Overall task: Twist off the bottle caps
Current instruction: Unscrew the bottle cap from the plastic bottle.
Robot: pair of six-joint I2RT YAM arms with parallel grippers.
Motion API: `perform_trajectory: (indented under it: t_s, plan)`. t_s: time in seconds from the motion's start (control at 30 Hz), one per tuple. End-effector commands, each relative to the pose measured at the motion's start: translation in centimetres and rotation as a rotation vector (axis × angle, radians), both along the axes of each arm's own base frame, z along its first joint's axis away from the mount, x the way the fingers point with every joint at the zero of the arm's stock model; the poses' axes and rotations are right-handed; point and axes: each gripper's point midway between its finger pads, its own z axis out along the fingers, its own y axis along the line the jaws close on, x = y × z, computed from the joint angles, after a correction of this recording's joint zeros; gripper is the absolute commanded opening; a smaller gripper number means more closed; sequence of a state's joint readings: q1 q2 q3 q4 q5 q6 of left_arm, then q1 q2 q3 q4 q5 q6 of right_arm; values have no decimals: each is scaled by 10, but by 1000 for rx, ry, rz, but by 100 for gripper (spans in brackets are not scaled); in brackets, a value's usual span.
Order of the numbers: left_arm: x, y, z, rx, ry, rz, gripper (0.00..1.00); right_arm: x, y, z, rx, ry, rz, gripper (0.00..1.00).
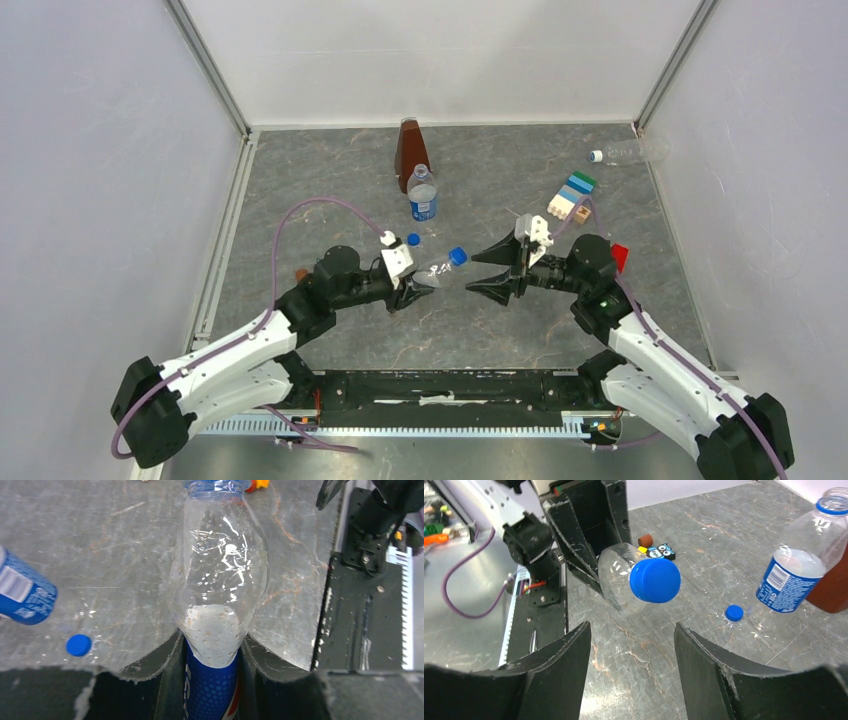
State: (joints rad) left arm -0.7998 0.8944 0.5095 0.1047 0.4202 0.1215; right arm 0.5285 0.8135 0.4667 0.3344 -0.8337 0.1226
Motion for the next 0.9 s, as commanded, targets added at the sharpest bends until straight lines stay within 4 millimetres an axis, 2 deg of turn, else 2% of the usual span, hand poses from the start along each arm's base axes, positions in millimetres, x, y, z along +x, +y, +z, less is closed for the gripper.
perform_trajectory:
  t_s: [0.0, 0.1, 0.2, 0.37, 0.57, 0.67, 0.87]
  plan:
    - [26, 8, 27, -64, -154, 126, 14, 17, 1, 45, 112, 40, -98, 67]
    - [27, 11, 25, -73, -193, 139, 13, 23, 3, 60, 204, 126, -131, 70]
    - [30, 14, 22, -62, -225, 164, 11, 27, 7, 64, 271, 230, -132, 71]
    - [30, 17, 14, 8, -324, 205, 8, 40, 13, 55, 290, 337, -161, 72]
    - [30, 20, 20, 34, -438, 276, 7, 50, 18, 40, 255, 403, -168, 70]
    - [31, 19, 18, 51, -463, 288, 7, 46, 23, 37, 244, 416, -140, 66]
    - [36, 18, 7, 104, -474, 304, 7, 32, 27, 38, 225, 384, -47, 65]
